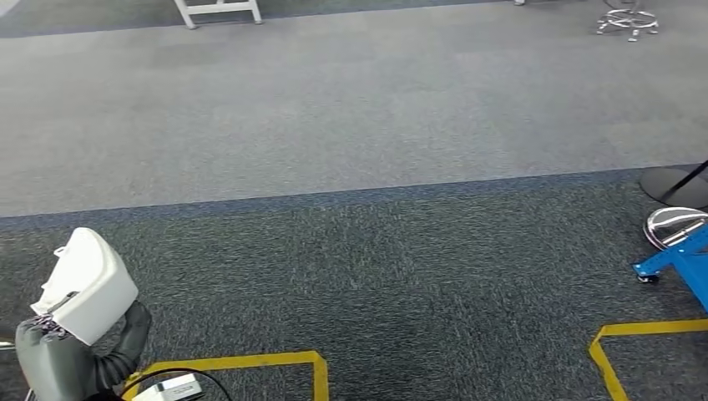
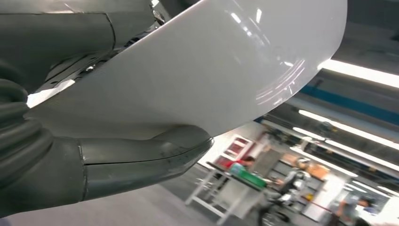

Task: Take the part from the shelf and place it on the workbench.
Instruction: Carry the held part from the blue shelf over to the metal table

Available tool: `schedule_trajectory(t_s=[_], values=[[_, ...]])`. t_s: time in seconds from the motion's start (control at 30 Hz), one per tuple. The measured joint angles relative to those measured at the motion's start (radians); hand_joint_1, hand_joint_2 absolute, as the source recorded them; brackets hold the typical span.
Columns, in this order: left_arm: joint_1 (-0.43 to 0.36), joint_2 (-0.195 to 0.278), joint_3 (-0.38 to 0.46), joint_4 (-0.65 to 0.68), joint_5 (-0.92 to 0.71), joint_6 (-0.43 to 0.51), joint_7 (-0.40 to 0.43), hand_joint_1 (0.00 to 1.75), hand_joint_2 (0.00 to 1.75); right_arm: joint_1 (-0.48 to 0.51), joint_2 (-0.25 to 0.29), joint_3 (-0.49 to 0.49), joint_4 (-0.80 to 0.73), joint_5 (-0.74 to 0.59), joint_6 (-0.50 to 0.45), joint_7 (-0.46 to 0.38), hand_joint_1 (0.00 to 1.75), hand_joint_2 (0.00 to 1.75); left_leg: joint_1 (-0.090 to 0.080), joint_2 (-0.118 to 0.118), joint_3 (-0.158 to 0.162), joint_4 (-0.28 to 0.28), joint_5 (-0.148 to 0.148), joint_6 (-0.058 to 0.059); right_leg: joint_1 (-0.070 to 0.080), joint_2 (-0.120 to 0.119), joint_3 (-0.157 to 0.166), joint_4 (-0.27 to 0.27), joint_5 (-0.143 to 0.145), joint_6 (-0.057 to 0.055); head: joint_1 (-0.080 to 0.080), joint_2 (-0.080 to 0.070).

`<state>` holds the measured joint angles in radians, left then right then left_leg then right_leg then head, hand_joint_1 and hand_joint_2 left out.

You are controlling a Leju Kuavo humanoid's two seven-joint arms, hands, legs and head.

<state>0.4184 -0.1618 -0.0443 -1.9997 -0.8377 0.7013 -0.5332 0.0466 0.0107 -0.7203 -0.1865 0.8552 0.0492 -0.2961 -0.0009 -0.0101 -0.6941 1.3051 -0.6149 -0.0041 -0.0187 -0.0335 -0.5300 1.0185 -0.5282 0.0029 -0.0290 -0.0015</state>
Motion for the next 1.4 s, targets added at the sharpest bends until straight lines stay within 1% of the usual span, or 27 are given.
schedule_trajectory(t_s=[0.03,0.07,0.13,0.2,0.27,0.3,0.37,0.43,0.5,0.53,0.6,0.63,0.67,0.73,0.8,0.83,0.87,0.93,1.0,1.03,1.07,1.1,1.17,1.23,1.3,1.33,1.4], values=[[0.001,0.000,0.000,0.000,0.001,0.000,0.000,1.75,1.75,-0.001,0.000,0.000,0.000,0.001,0.000,0.000,0.00,1.75,0.001,0.003,0.004,-0.004,0.012,0.001,0.001,-0.014,0.000,0.000,-0.001,0.000,0.000,0.000],[0.001,-0.001,0.000,0.000,0.001,0.000,0.000,1.75,1.75,-0.003,0.000,0.000,0.000,0.002,0.001,0.000,0.00,1.75,0.000,0.008,0.028,-0.046,0.040,0.004,0.002,-0.026,0.001,0.000,-0.001,0.000,0.000,0.000],[0.001,-0.001,0.000,-0.003,0.001,0.000,-0.001,1.75,1.75,-0.007,0.001,0.000,0.000,0.003,0.002,-0.001,0.00,1.75,-0.009,0.049,0.101,-0.185,0.098,0.016,0.004,-0.047,0.004,0.000,-0.003,0.002,0.000,0.000],[-0.001,-0.002,0.000,-0.007,0.001,0.000,-0.002,1.75,1.75,-0.009,0.003,0.000,0.000,0.003,0.002,-0.001,0.00,1.75,-0.022,0.084,0.142,-0.271,0.117,0.027,0.006,-0.067,0.006,0.000,-0.006,0.009,0.000,0.000],[0.001,-0.002,0.000,-0.010,0.001,0.000,-0.003,1.75,1.75,-0.011,0.003,0.000,0.000,0.004,0.002,-0.002,0.00,1.75,-0.027,0.073,0.141,-0.285,0.116,0.035,0.006,-0.090,0.009,-0.002,-0.007,0.020,-0.001,0.000],[0.004,-0.002,0.000,-0.012,0.001,0.000,-0.004,1.75,1.75,-0.013,0.003,0.000,0.000,0.004,0.002,-0.002,0.00,1.75,-0.026,0.062,0.142,-0.292,0.121,0.040,0.005,-0.086,0.011,-0.001,-0.010,0.025,0.000,0.000],[0.004,-0.003,0.000,-0.015,0.002,0.000,-0.007,1.75,1.75,-0.016,0.004,0.000,0.000,0.004,0.002,-0.004,0.00,1.75,-0.019,0.040,0.147,-0.306,0.131,0.051,0.002,-0.038,-0.004,0.036,-0.039,0.033,0.002,0.000],[-0.001,-0.005,-0.001,-0.016,0.006,0.000,-0.011,1.75,1.75,-0.015,0.006,0.001,0.000,0.004,0.002,-0.005,0.00,1.75,-0.014,0.018,0.147,-0.310,0.136,0.056,0.000,0.017,-0.062,0.152,-0.098,0.036,0.005,0.000],[-0.003,-0.007,-0.001,-0.015,0.010,-0.001,-0.014,1.75,1.75,-0.013,0.007,0.001,0.001,0.004,0.001,-0.004,0.00,1.75,-0.014,-0.008,0.147,-0.309,0.136,0.057,0.000,0.030,-0.120,0.262,-0.130,0.040,0.007,0.000],[-0.005,-0.009,-0.001,-0.014,0.010,-0.001,-0.015,1.75,1.75,-0.014,0.008,0.001,0.001,0.004,0.000,-0.003,0.00,1.75,-0.014,-0.021,0.148,-0.308,0.136,0.057,-0.001,0.032,-0.129,0.271,-0.118,0.042,0.007,0.000],[-0.012,-0.012,-0.002,-0.012,0.008,-0.001,-0.016,1.75,1.75,-0.022,0.010,0.001,0.001,0.002,-0.005,0.000,0.00,1.75,-0.012,-0.047,0.152,-0.305,0.134,0.053,-0.004,0.044,-0.094,0.179,-0.045,0.044,0.008,0.000],[-0.017,-0.015,-0.003,-0.010,0.006,-0.001,-0.016,1.75,1.75,-0.027,0.013,0.001,0.001,0.001,-0.008,0.003,0.00,1.75,-0.012,-0.059,0.151,-0.300,0.131,0.048,-0.006,0.067,-0.066,0.114,-0.014,0.045,0.008,0.000],[-0.023,-0.018,-0.004,-0.009,0.003,-0.001,-0.017,1.75,1.75,-0.031,0.016,0.000,0.001,0.000,-0.010,0.006,0.00,1.75,-0.011,-0.070,0.147,-0.292,0.128,0.043,-0.009,0.090,-0.039,0.058,0.004,0.045,0.007,0.000],[-0.031,-0.025,-0.006,-0.008,-0.001,-0.001,-0.022,1.75,1.75,-0.038,0.024,0.000,0.001,-0.001,-0.012,0.013,0.00,1.75,-0.010,-0.091,0.134,-0.279,0.126,0.031,-0.011,0.115,-0.016,0.012,0.005,0.039,0.006,0.000],[-0.033,-0.030,-0.006,-0.007,-0.002,-0.001,-0.028,1.75,1.75,-0.042,0.030,-0.001,0.001,0.003,-0.012,0.017,0.00,1.75,-0.006,-0.109,0.126,-0.275,0.128,0.023,-0.009,0.094,-0.013,0.009,0.005,0.028,0.006,0.000],[-0.034,-0.033,-0.006,-0.007,-0.002,-0.001,-0.031,1.75,1.75,-0.044,0.033,-0.002,0.001,0.005,-0.013,0.017,0.00,1.75,-0.006,-0.098,0.120,-0.265,0.122,0.019,-0.010,0.083,-0.011,0.008,0.006,0.022,0.005,0.000],[-0.036,-0.035,-0.006,-0.007,-0.001,-0.001,-0.032,1.75,1.75,-0.046,0.035,-0.002,0.001,0.008,-0.014,0.016,0.00,1.75,-0.006,-0.077,0.108,-0.240,0.106,0.014,-0.010,0.070,-0.009,0.006,0.006,0.016,0.002,0.000],[-0.042,-0.039,-0.006,-0.007,-0.001,-0.001,-0.035,1.75,1.75,-0.046,0.037,-0.003,0.000,0.012,-0.016,0.015,0.00,1.75,-0.005,-0.022,0.057,-0.134,0.052,0.004,-0.007,0.042,-0.007,0.004,0.004,0.006,-0.003,0.000],[-0.044,-0.043,-0.006,-0.007,0.000,-0.001,-0.039,1.75,1.75,-0.045,0.037,-0.004,0.000,0.019,-0.019,0.015,0.00,1.75,0.000,-0.001,-0.001,-0.019,0.010,-0.001,-0.003,0.013,-0.006,0.004,0.000,0.002,-0.004,0.000],[-0.044,-0.046,-0.005,-0.007,0.000,-0.001,-0.041,1.75,1.75,-0.045,0.037,-0.004,0.000,0.023,-0.020,0.015,0.00,1.75,0.001,0.002,-0.012,0.000,0.014,-0.001,-0.002,-0.002,-0.005,0.004,-0.002,0.001,-0.004,0.000],[-0.044,-0.048,-0.005,-0.007,0.000,-0.001,-0.044,1.75,1.75,-0.046,0.037,-0.004,0.000,0.027,-0.022,0.016,0.00,1.75,0.002,0.005,-0.004,-0.020,0.038,0.001,-0.001,-0.015,-0.002,0.004,-0.004,0.002,-0.004,0.000],[-0.044,-0.050,-0.005,-0.007,0.000,-0.001,-0.047,1.75,1.75,-0.047,0.038,-0.004,0.000,0.030,-0.022,0.016,0.00,1.75,0.000,0.013,0.023,-0.076,0.075,0.005,0.000,-0.027,0.002,0.004,-0.007,0.003,-0.004,0.000],[-0.045,-0.056,-0.004,-0.007,-0.001,-0.001,-0.052,1.75,1.75,-0.049,0.039,-0.004,0.000,0.034,-0.023,0.017,0.00,1.75,-0.011,0.059,0.085,-0.204,0.128,0.017,0.002,-0.048,0.011,0.003,-0.015,0.009,-0.004,0.000],[-0.048,-0.062,-0.004,-0.008,-0.003,-0.001,-0.058,1.75,1.75,-0.050,0.040,-0.004,0.000,0.039,-0.024,0.019,0.00,1.75,-0.023,0.088,0.111,-0.262,0.131,0.027,0.005,-0.069,0.015,0.002,-0.021,0.018,-0.005,0.000],[-0.048,-0.069,-0.002,-0.008,-0.005,-0.001,-0.064,1.75,1.75,-0.053,0.040,-0.004,0.000,0.042,-0.023,0.020,0.00,1.75,-0.024,0.068,0.113,-0.273,0.130,0.036,0.006,-0.091,0.022,-0.002,-0.025,0.029,-0.005,0.000],[-0.046,-0.072,-0.001,-0.008,-0.006,-0.001,-0.066,1.75,1.75,-0.056,0.040,-0.004,0.000,0.043,-0.023,0.020,0.00,1.75,-0.021,0.055,0.117,-0.280,0.133,0.040,0.005,-0.082,0.023,0.001,-0.030,0.034,-0.004,0.000],[-0.047,-0.077,0.001,-0.009,-0.007,-0.001,-0.068,1.75,1.75,-0.061,0.041,-0.004,0.000,0.043,-0.023,0.019,0.00,1.75,-0.013,0.033,0.126,-0.293,0.140,0.050,0.002,-0.031,-0.003,0.056,-0.066,0.041,0.000,0.000]])
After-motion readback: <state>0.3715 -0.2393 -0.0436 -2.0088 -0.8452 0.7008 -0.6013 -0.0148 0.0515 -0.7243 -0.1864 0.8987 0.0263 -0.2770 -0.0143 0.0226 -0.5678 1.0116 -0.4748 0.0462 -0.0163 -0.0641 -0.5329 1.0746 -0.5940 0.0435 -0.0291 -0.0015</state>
